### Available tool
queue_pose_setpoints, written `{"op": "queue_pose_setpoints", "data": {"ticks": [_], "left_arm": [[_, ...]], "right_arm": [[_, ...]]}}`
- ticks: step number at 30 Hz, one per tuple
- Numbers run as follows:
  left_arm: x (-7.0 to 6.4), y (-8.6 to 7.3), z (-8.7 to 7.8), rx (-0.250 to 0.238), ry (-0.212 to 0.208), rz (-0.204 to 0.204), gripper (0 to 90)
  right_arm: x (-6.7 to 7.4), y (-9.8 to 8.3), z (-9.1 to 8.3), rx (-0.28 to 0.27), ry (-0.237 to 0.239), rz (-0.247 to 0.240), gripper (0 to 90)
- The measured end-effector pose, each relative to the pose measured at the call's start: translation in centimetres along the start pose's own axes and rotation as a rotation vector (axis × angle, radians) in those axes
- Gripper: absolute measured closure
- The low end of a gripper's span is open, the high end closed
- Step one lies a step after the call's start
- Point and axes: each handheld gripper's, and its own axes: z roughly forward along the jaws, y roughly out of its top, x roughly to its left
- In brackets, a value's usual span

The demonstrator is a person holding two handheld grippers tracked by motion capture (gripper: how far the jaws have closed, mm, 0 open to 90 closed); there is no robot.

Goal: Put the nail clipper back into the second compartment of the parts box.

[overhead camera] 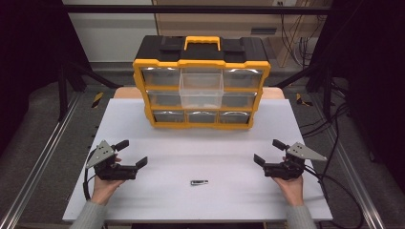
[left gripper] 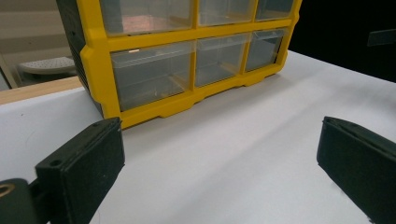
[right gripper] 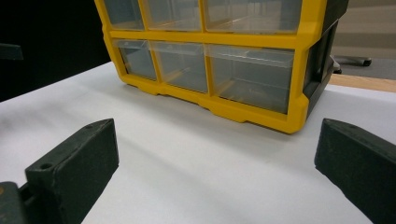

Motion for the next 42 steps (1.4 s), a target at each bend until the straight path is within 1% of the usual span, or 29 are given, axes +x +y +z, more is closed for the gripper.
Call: {"op": "queue_pose_setpoints", "data": {"ticks": [6,8,11,13,15,16,29,35,37,42], "left_arm": [[-0.4,0.2,0.2,0.008,-0.001,0.011,1.0],[-0.5,0.2,0.3,0.015,-0.005,0.015,1.0],[-0.7,0.3,0.5,0.025,-0.007,0.017,1.0],[-0.8,0.4,0.5,0.024,-0.008,0.015,1.0],[-1.0,0.4,0.7,0.029,-0.014,0.016,1.0],[-1.3,0.5,0.8,0.036,-0.024,0.022,1.0],[-2.8,1.1,2.0,0.059,-0.059,0.034,1.0],[-3.8,1.3,2.9,0.086,-0.079,0.047,1.0],[-3.9,1.3,3.1,0.091,-0.083,0.05,1.0],[-4.9,1.3,4.1,0.122,-0.103,0.06,0.8]], "right_arm": [[0.0,0.0,-0.1,-0.001,0.001,0.003,0.3],[0.0,0.0,0.0,0.003,0.001,-0.003,0.4],[0.0,0.0,0.0,0.001,-0.002,-0.004,0.3],[0.0,0.0,-0.1,-0.001,-0.001,-0.005,0.3],[0.0,0.0,-0.1,0.0,0.001,-0.003,0.3],[0.1,0.0,-0.1,0.0,0.001,-0.005,0.4],[0.1,0.0,-0.1,0.007,0.005,-0.011,0.4],[0.0,0.0,-0.1,0.012,0.006,-0.013,0.4],[0.0,0.0,-0.1,0.012,0.007,-0.015,0.3],[0.0,0.0,-0.1,0.015,0.007,-0.017,0.3]]}}
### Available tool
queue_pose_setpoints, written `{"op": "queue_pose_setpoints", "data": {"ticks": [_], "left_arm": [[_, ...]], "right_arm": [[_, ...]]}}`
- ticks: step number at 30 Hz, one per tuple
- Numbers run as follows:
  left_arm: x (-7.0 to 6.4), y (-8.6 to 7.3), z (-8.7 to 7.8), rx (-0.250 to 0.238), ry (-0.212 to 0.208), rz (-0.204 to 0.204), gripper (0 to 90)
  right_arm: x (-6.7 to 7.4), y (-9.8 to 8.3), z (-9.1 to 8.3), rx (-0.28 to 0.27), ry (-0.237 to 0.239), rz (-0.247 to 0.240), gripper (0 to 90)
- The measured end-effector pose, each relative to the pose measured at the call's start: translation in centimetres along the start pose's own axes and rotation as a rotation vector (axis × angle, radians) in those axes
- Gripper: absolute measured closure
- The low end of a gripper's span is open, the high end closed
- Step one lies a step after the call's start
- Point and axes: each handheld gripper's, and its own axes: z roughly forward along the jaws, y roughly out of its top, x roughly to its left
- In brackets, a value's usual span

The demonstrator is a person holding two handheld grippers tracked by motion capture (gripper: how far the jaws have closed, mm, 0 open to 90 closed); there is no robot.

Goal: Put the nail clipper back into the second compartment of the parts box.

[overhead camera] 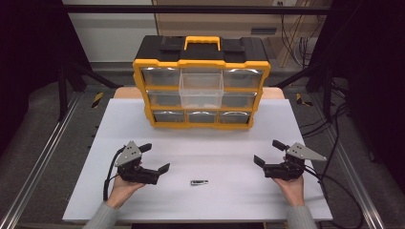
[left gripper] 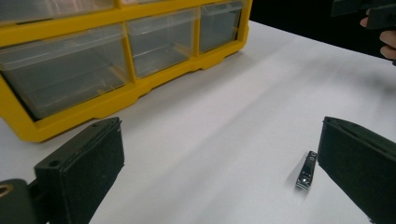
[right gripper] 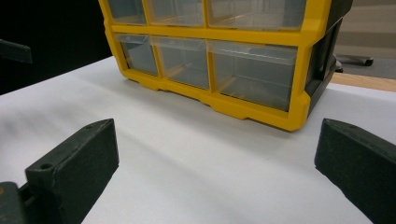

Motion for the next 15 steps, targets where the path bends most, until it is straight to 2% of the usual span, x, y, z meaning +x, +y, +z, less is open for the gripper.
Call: {"op": "queue_pose_setpoints", "data": {"ticks": [15], "left_arm": [[-1.8,0.2,2.4,0.067,-0.05,0.022,0.7]], "right_arm": [[0.0,-0.1,0.1,0.006,-0.003,-0.007,0.3]]}}
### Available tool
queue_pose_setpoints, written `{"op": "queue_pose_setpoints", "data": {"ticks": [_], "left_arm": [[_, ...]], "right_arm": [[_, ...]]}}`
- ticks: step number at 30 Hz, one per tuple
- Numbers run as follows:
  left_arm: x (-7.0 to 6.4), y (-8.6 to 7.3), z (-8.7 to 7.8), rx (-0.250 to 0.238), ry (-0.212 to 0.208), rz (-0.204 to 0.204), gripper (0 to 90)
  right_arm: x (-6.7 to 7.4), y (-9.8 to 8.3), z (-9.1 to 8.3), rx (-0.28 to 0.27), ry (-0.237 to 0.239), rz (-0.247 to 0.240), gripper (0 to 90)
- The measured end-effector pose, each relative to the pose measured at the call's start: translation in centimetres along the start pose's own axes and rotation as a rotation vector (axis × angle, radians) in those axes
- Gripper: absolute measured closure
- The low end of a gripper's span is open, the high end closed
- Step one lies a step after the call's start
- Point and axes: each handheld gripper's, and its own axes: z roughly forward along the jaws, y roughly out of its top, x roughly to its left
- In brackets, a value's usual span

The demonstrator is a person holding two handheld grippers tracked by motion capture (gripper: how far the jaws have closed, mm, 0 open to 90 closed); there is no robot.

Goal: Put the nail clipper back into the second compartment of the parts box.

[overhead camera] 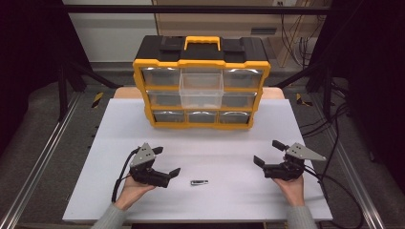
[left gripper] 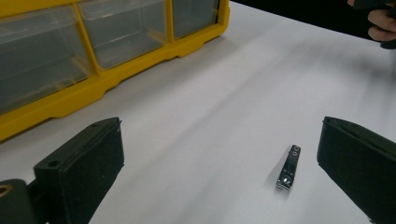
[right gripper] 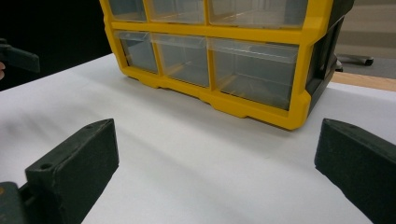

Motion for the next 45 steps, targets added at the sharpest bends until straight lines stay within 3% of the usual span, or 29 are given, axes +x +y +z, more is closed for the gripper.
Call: {"op": "queue_pose_setpoints", "data": {"ticks": [24,38,45], "left_arm": [[-2.8,-0.8,4.0,0.195,-0.08,0.044,1.9],[-3.9,-1.2,5.7,0.271,-0.111,0.067,4.5],[-4.3,-1.4,6.3,0.31,-0.126,0.074,12.2]], "right_arm": [[0.0,0.0,0.1,0.009,0.003,-0.001,0.4],[0.0,-0.1,0.1,0.011,0.004,-0.005,0.4],[0.0,-0.1,0.1,0.011,0.004,-0.001,0.4]]}}
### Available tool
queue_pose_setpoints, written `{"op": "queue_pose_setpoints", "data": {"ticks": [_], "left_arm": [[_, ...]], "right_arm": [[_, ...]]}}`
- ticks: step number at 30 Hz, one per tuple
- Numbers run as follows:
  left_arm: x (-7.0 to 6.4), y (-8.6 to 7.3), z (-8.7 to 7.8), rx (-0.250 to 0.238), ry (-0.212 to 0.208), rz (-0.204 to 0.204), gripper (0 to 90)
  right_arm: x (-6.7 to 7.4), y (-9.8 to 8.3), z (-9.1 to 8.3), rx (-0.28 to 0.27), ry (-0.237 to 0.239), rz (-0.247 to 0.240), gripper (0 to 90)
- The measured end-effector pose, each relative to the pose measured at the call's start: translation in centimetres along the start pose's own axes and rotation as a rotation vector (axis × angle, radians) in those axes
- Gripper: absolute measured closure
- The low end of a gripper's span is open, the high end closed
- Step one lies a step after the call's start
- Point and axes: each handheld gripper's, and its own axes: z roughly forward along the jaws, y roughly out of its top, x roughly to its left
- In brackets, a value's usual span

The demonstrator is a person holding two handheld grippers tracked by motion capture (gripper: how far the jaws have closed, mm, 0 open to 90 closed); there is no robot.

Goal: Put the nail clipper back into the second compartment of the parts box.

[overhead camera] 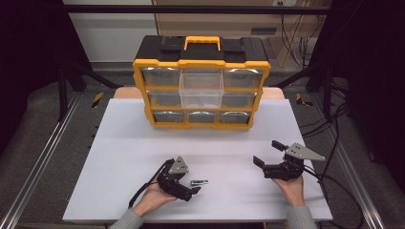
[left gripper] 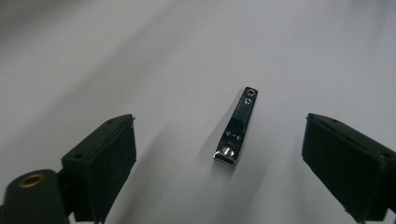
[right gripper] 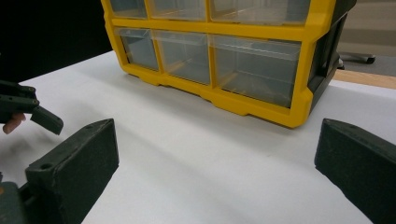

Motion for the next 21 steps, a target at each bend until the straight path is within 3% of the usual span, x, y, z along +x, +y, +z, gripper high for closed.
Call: {"op": "queue_pose_setpoints", "data": {"ticks": [6,21], "left_arm": [[-0.13,0.01,0.19,0.017,-0.023,0.005,27.8],[-0.32,0.17,0.62,0.051,-0.048,0.005,56.6]], "right_arm": [[-0.01,-0.01,0.02,0.001,0.0,-0.001,0.4],[-0.03,-0.02,0.06,0.004,0.004,-0.001,0.4]]}}
